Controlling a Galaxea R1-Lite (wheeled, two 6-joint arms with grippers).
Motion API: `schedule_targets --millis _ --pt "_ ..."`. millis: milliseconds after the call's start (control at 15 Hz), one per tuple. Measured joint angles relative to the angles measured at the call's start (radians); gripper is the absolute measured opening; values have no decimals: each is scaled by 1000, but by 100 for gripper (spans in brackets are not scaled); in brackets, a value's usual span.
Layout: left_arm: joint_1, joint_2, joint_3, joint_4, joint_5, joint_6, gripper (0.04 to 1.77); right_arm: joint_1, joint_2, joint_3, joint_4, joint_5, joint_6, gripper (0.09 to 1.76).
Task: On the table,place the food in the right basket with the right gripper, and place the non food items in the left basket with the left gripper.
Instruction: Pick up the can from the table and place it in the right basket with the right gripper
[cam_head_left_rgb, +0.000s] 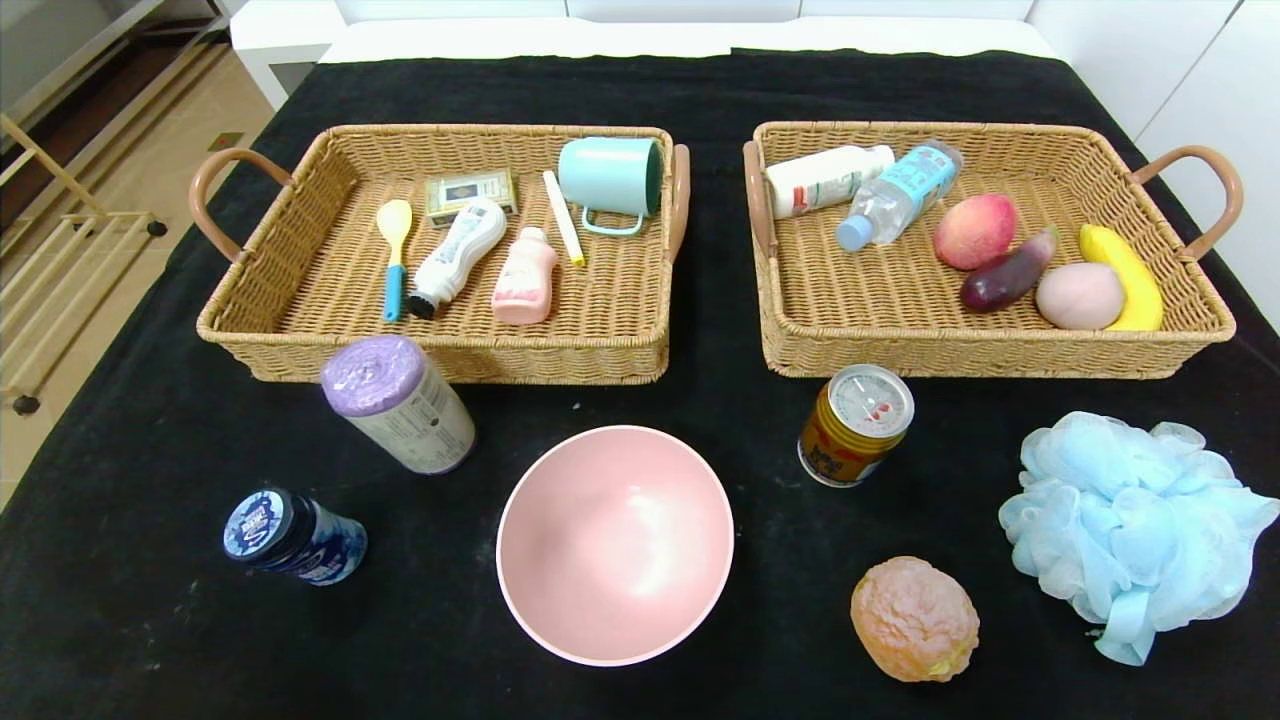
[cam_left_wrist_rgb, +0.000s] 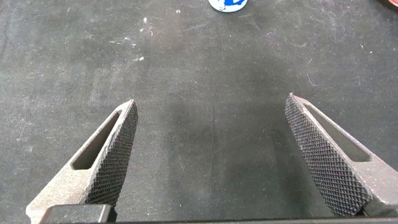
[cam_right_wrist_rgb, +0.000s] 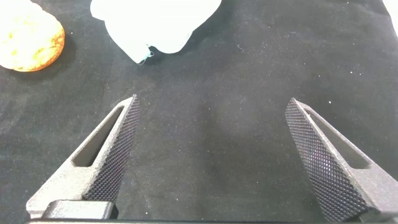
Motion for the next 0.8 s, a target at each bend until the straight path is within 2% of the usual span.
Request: schedule_targets --millis 467,600,800 --pt "0 0 -4 -4 -4 0 172 -1 0 0 0 -1 2 171" --pt "-1 8 -60 -5 -36 -24 172 -1 4 -16 -1 2 20 171" --pt "-3 93 -173 -10 -123 -72 172 0 66 -140 -12 64 50 171"
